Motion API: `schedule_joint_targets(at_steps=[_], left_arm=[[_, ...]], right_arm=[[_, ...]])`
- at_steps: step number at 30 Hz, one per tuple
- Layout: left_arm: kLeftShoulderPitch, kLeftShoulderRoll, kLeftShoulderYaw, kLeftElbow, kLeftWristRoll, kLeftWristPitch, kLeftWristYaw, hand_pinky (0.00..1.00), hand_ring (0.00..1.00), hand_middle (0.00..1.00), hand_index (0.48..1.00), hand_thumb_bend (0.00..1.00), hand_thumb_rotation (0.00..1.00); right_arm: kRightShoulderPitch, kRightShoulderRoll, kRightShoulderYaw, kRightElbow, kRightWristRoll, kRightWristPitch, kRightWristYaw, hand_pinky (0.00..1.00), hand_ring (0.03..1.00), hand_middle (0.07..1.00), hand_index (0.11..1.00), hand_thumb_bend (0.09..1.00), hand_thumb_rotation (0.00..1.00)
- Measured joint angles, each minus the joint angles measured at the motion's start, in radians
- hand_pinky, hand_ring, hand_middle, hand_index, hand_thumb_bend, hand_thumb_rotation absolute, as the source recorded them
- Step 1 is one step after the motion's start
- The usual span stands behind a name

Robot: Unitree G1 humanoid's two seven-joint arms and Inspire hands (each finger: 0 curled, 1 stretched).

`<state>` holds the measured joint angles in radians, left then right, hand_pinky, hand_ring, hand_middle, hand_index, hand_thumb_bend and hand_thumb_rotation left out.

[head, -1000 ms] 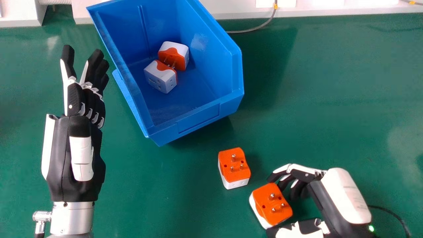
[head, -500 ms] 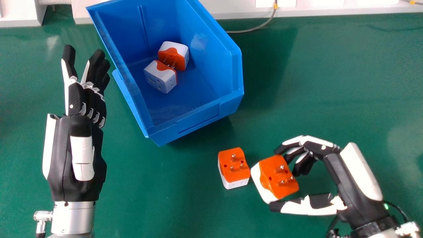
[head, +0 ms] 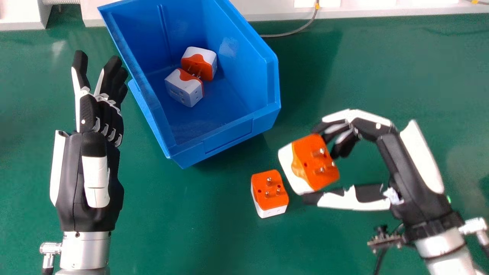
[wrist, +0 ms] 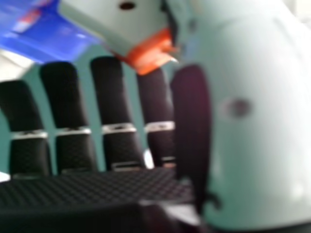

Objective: Pick all objects and put in blue box

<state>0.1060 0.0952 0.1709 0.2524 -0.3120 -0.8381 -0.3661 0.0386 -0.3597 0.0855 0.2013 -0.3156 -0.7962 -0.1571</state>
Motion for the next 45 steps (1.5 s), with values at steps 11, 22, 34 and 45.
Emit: schedule_joint_targets(at_steps=[11, 22, 34, 45], left_arm=[[0.0, 0.0, 0.001, 0.004, 0.01, 0.0, 0.002, 0.98, 0.97, 0.97, 0.958, 0.85, 0.96], [-0.006, -0.001, -0.002, 0.01, 0.034, 0.001, 0.019, 0.98, 0.97, 0.97, 0.957, 0.86, 0.95], [-0.034, -0.001, -0.006, 0.04, 0.025, 0.002, 0.015, 0.97, 0.97, 0.97, 0.954, 0.87, 0.95], [-0.052, 0.0, -0.005, 0.064, -0.002, 0.0, -0.008, 0.98, 0.97, 0.97, 0.954, 0.88, 0.94]], right_arm=[[-0.198, 0.069, -0.015, 0.008, -0.01, -0.042, 0.003, 0.37, 0.4, 0.499, 0.525, 0.515, 0.0], [-0.379, 0.153, -0.013, 0.118, -0.055, -0.04, -0.022, 0.36, 0.392, 0.504, 0.526, 0.514, 0.0], [-0.63, 0.199, 0.015, 0.275, -0.13, 0.083, -0.046, 0.36, 0.403, 0.489, 0.518, 0.516, 0.0], [-0.805, 0.233, 0.063, 0.48, -0.195, 0.133, -0.134, 0.36, 0.417, 0.486, 0.508, 0.518, 0.0]])
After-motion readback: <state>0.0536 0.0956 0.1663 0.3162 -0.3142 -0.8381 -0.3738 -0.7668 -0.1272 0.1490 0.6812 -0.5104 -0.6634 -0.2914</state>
